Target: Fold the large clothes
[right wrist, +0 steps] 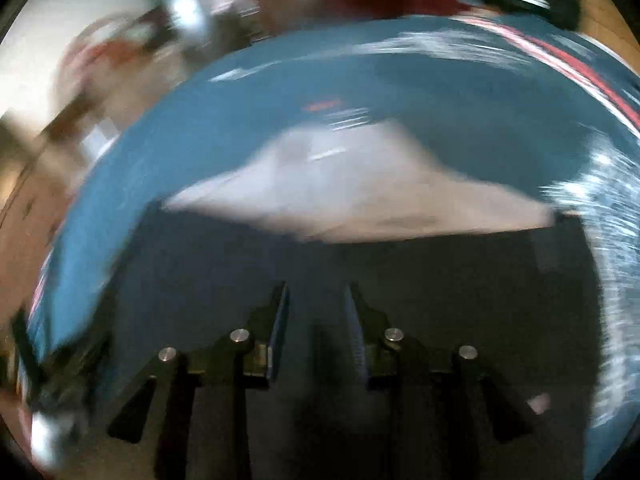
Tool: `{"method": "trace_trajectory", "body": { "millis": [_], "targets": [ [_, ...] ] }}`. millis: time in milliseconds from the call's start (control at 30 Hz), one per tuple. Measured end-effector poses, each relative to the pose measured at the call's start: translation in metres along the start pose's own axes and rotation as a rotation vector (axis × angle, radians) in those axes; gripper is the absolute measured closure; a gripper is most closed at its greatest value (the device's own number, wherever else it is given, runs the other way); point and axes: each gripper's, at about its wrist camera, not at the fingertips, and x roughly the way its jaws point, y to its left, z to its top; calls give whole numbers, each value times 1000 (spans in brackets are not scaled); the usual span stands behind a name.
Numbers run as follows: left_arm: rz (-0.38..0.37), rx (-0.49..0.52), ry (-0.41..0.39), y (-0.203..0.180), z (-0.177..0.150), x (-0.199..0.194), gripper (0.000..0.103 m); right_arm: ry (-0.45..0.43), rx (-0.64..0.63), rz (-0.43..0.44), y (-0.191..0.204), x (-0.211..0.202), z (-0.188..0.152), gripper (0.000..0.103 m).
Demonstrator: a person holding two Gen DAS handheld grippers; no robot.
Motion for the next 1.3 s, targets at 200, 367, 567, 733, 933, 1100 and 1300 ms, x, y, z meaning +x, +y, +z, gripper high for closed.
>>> {"method": "trace_trajectory", "body": {
  "millis": [200, 367, 567, 733, 933, 1100, 1300],
  "targets": [
    [3, 5, 6, -1, 1, 1, 30, 130, 200, -76, -118, 23, -12, 81],
    [38, -11, -4, -1, 4, -16, 32, -12, 167, -44, -111, -62, -37, 62],
    [13, -7, -105, -52, -33, -88, 22, -91, -12, -108, -74, -145, -143, 38],
    [14, 59, -52, -103, -87, -83, 20, -29, 3, -118, -61, -141, -204, 38],
    [35, 110, -57, -114, -112, -61, 0, -48, -20, -132, -64, -132, -222, 33],
    [44, 117, -70, -115, -111, -61, 0, -79, -62, -130, -63, -121, -232, 21],
    [53, 123, -72, -114, -114, -59, 0, -73, -90, -59, -65, -111, -229, 2]
  ]
}}
